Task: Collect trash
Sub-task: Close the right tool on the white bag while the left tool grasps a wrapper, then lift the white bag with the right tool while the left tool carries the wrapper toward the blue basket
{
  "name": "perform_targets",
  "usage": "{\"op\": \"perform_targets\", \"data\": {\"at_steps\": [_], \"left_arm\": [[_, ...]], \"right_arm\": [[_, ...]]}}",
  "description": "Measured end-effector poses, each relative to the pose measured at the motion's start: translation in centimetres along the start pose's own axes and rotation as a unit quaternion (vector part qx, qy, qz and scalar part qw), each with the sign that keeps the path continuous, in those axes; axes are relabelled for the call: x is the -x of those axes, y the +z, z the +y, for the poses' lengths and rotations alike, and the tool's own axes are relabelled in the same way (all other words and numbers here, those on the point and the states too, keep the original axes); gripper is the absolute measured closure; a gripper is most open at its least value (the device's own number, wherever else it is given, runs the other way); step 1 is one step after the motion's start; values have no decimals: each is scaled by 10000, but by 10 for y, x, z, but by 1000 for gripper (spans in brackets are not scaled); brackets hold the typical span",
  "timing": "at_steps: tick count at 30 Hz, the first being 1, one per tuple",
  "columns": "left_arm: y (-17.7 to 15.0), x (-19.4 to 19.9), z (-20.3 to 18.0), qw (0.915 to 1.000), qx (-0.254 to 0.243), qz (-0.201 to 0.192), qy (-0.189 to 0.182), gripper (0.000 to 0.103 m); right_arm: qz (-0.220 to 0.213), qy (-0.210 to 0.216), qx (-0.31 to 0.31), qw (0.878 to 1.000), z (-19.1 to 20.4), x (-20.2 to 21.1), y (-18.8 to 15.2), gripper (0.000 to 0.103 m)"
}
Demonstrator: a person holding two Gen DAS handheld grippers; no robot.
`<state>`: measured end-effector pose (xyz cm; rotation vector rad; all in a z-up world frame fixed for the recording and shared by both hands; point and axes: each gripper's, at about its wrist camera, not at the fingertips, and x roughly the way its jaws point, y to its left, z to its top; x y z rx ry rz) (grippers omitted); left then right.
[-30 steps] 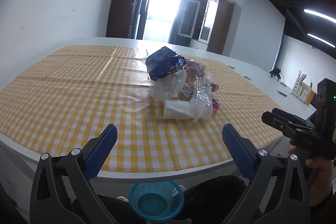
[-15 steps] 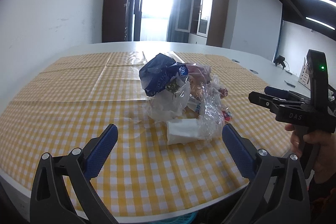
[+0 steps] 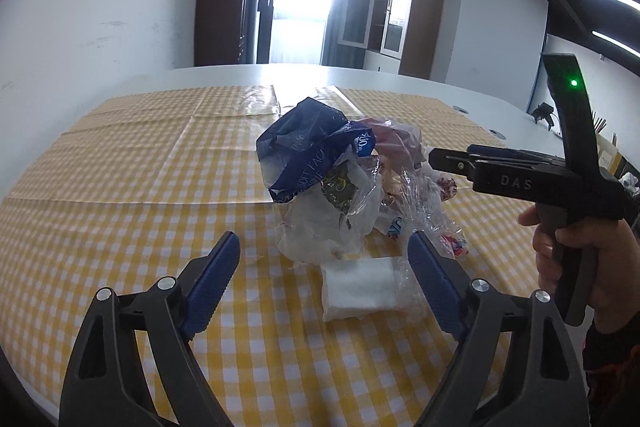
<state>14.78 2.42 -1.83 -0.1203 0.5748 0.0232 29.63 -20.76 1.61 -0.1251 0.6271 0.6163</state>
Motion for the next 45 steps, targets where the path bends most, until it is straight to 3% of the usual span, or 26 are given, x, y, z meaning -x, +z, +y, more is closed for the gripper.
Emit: {"op": "perform_targets", "data": {"at_steps": [3, 8, 11, 13, 16, 20, 23, 32, 45], "left_arm": [[4, -10, -5, 9998, -176, 127, 52, 36], [13, -16, -13, 9994, -319, 106, -23, 38], [17, -21, -13, 9994, -320, 140, -52, 60], [18, -24, -11, 9996, -253, 152, -47, 86], [18, -22, -12, 9996, -158, 150, -160, 98], [18, -10, -11, 9999, -38, -41, -145, 99], [18, 8, -4, 9995, 179, -224, -153, 99], [21, 63, -1, 9961, 384, -777, -144, 100], [2, 148, -7, 9893, 503, -1370, 35, 100]], "right_arm": [[134, 13, -59, 9999, -3, -16, 10, 33], [284, 41, -50, 9996, -2, -33, 21, 39], [411, 102, 25, 9991, 4, -42, 23, 48], [444, 151, -20, 9989, 6, -45, 23, 59], [486, 156, 57, 9987, 9, -50, 23, 70], [300, 15, 173, 9994, 16, -44, 22, 82], [41, -30, 120, 9999, 15, -28, 23, 85], [-518, -178, 58, 9985, 14, 32, 17, 87], [-925, -151, 207, 9954, 33, 127, -31, 88]]}}
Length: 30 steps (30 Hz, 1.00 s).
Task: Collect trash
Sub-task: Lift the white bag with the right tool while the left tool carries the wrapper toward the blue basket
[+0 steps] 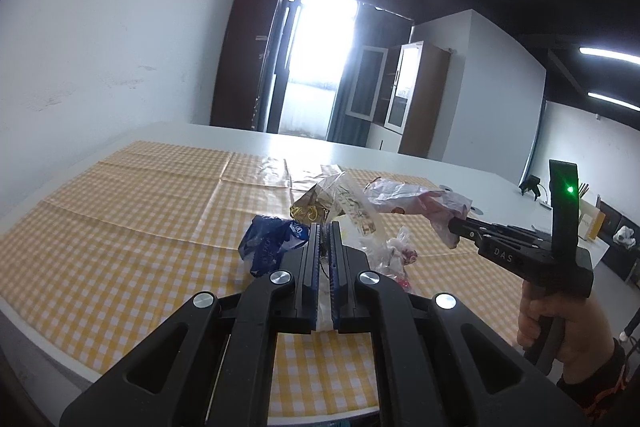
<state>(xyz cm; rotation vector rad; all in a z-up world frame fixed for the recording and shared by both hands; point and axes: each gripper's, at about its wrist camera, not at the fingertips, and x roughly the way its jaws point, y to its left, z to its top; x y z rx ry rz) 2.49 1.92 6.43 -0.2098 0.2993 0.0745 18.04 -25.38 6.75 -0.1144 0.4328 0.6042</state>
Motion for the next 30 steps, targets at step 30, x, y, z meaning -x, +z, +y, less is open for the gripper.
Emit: {"op": "perform_targets", "data": {"at_steps": [30], "left_arm": [[-109, 146, 3, 9953, -174, 891, -347, 100]], "right_arm": [[457, 1043, -178, 9933, 48, 157, -148, 88]]}}
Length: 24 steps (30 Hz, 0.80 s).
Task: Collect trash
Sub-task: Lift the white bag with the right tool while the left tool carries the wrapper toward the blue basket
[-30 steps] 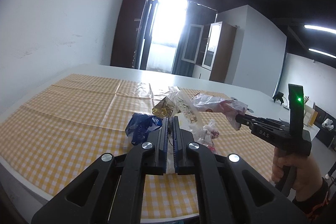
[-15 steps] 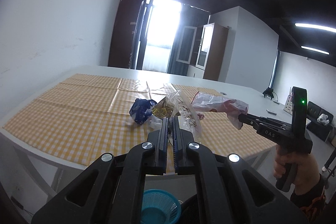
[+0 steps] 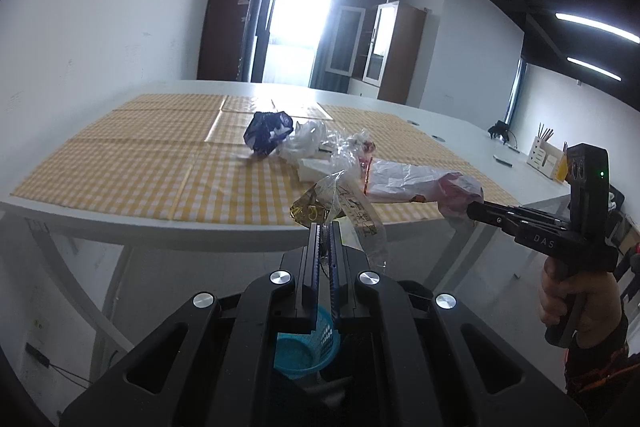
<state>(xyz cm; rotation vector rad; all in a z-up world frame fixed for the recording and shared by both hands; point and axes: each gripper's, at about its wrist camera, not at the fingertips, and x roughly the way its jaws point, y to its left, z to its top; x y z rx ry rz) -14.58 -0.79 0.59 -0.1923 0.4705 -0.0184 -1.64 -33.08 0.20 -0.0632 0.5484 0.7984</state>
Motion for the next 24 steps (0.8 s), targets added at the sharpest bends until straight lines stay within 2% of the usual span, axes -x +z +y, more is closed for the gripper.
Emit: {"op": "perform_targets", "data": {"at_steps": [4, 11, 24], "left_arm": [[-14, 2, 3, 9998, -86, 181, 68, 100], [-44, -26, 20, 9973, 85, 726, 16, 100], [-91, -135, 33, 9835, 199, 1789, 153, 100]], "right_arm": [[269, -134, 158, 9994, 13, -7, -25, 88], [830, 10, 171, 9964, 20, -34, -61, 88], [1918, -191, -269, 9809, -6, -132, -107, 88]]}}
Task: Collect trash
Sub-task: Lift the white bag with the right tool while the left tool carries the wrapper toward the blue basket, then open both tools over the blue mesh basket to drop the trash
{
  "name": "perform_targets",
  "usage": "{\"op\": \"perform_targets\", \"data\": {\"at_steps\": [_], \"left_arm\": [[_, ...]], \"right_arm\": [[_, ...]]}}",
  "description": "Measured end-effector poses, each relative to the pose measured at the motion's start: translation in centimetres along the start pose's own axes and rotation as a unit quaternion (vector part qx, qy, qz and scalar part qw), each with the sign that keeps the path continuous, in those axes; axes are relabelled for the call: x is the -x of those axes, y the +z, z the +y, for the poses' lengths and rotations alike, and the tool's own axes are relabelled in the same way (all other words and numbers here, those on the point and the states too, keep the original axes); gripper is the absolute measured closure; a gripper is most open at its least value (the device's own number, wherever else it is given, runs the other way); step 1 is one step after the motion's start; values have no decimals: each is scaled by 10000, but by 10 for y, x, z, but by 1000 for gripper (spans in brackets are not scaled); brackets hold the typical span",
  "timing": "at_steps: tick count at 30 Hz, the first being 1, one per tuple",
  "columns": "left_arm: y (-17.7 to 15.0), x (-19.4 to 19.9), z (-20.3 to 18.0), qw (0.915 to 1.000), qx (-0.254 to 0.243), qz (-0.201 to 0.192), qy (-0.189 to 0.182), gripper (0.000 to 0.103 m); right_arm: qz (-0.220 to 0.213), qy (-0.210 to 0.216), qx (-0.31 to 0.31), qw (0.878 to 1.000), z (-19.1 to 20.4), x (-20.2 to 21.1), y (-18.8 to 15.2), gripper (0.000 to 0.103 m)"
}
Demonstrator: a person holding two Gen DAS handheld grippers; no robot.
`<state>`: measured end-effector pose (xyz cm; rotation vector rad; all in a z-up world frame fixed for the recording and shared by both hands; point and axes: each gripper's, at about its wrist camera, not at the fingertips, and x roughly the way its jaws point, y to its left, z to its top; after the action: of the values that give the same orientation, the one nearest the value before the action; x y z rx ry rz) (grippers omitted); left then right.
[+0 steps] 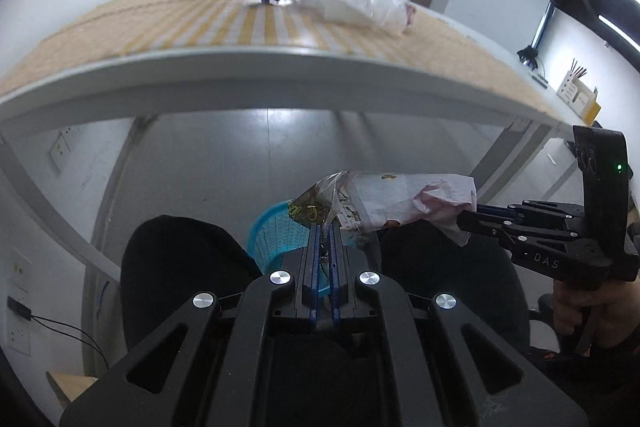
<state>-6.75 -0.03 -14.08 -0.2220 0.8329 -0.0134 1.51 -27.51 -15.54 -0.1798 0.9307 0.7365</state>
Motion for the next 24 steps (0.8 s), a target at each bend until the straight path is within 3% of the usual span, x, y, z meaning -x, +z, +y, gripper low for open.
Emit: {"op": "perform_targets", "data": {"at_steps": [16, 24], "left_arm": [[25, -123, 28, 9954, 264, 780, 489, 100], [31, -180, 35, 9906, 290, 1141, 693, 100]], "right_arm": [[957, -246, -751, 9923, -31, -131, 21, 88], [1313, -562, -800, 9865, -39, -191, 28, 88]]}}
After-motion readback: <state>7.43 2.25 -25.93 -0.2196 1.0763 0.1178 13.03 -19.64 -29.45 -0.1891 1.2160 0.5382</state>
